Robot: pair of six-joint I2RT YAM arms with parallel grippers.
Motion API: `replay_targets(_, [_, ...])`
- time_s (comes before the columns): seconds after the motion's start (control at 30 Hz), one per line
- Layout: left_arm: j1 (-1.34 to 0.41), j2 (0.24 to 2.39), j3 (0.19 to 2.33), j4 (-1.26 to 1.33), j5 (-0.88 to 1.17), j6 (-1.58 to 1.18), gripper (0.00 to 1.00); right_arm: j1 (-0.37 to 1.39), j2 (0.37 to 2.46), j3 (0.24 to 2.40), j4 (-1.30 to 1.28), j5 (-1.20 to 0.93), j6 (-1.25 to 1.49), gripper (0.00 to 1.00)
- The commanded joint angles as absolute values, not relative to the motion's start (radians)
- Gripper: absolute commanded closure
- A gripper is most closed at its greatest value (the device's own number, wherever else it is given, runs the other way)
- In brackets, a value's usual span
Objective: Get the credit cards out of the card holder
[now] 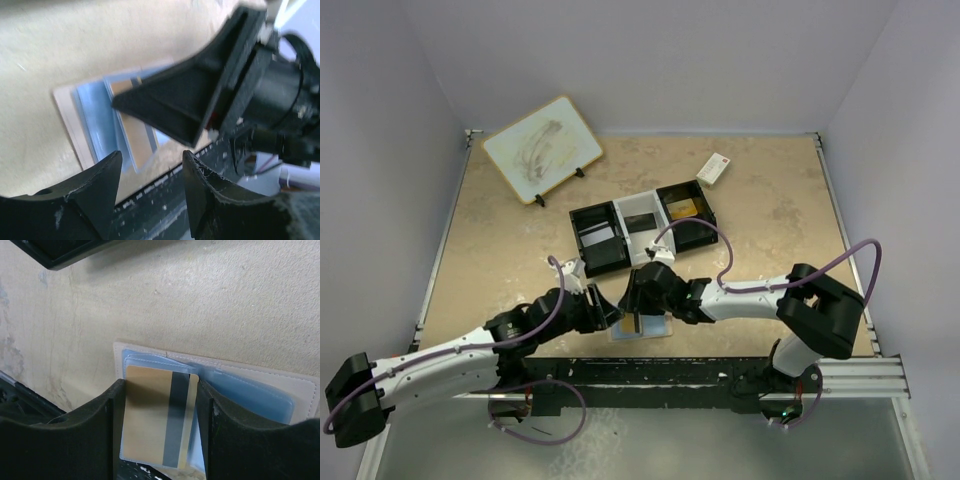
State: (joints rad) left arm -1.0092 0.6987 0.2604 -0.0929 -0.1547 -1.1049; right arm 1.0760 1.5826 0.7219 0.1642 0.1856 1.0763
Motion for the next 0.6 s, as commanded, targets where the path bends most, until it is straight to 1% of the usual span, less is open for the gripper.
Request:
replay_targets(0.0, [-1.027, 0.681, 0.272, -0.13, -0.036, -1.071, 0.5, 1.062, 1.588, 0.713, 0.181, 0.224, 1.115, 0.46])
replay_targets(0.23, [-1.028, 0.691, 0.194, 0.05, 0.043, -1.135, 0.56, 1.062, 1.576, 0.706, 0.181, 0.227, 1.12, 0.46])
replay_targets(0.43, [-1.028, 0.749, 0.181, 0.088, -0.023, -1.127, 0.59, 1.062, 1.574, 0.706, 0.182, 0.226, 1.12, 0.46])
replay_targets(0.57, [-1.028, 0.807, 0.139, 0.247, -0.046, -1.165, 0.63, 1.062, 1.576, 0.706, 0.184, 0.227, 1.117, 0.46])
